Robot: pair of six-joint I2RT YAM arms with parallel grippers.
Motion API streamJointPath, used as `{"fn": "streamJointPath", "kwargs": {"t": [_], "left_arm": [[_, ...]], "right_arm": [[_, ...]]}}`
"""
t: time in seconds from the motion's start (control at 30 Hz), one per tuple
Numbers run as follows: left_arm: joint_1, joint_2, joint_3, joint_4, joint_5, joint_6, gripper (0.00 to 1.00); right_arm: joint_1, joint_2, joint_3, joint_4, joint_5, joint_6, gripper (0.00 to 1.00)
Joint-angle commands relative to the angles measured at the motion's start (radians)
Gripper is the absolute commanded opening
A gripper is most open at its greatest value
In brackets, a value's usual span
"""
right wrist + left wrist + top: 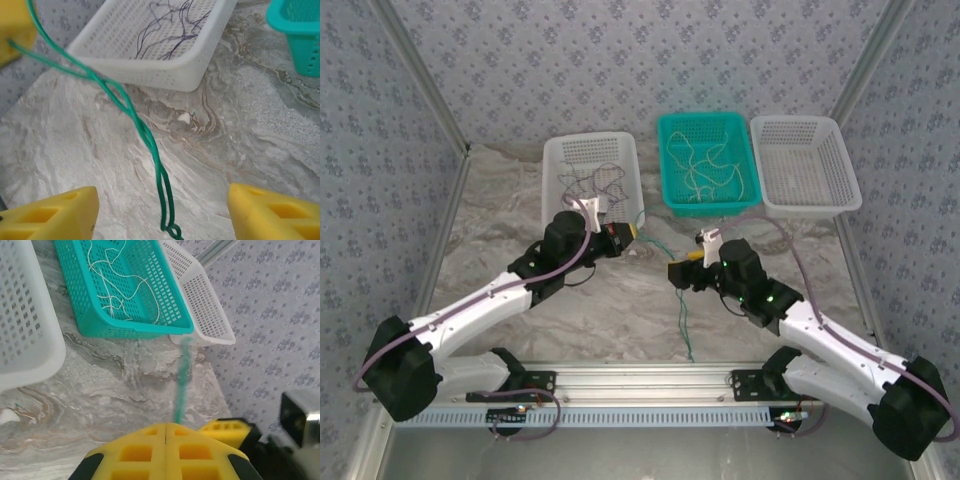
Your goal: Untangle the cables
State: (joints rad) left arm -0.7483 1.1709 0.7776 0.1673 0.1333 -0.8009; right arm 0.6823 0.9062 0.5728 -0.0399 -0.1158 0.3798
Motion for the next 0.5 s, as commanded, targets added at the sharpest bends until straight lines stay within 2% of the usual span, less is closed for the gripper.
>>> {"fn": "streamJointPath", "kwargs": {"t": [0.0, 0.03, 0.17, 0.33, 0.47], "left_arm": [[-0.008, -0.032, 0.06, -0.028, -0.017, 0.146, 0.0], [-0.009, -0.033, 0.06, -0.024, -0.007, 0.162, 0.0], [-0.014, -0.023, 0.06, 0.018, 0.057, 0.189, 0.0], [-0.034, -0.014, 0.076, 0.018, 0.072, 0.213, 0.0], [-0.042, -0.01, 0.076, 0.022, 0.068, 0.217, 0.0]], "right_arm": [[-0.01, -0.053, 0.13, -0.079, 0.004, 0.025, 0.92], [-0.01, -0.059, 0.152, -0.086, 0.0, 0.024, 0.99], [-0.027, -0.039, 0.185, -0.021, -0.035, 0.089, 1.0], [-0.078, 0.093, 0.239, 0.082, -0.117, 0.436, 1.0], [-0.07, 0.182, 0.283, 0.104, -0.107, 0.594, 0.99]]}}
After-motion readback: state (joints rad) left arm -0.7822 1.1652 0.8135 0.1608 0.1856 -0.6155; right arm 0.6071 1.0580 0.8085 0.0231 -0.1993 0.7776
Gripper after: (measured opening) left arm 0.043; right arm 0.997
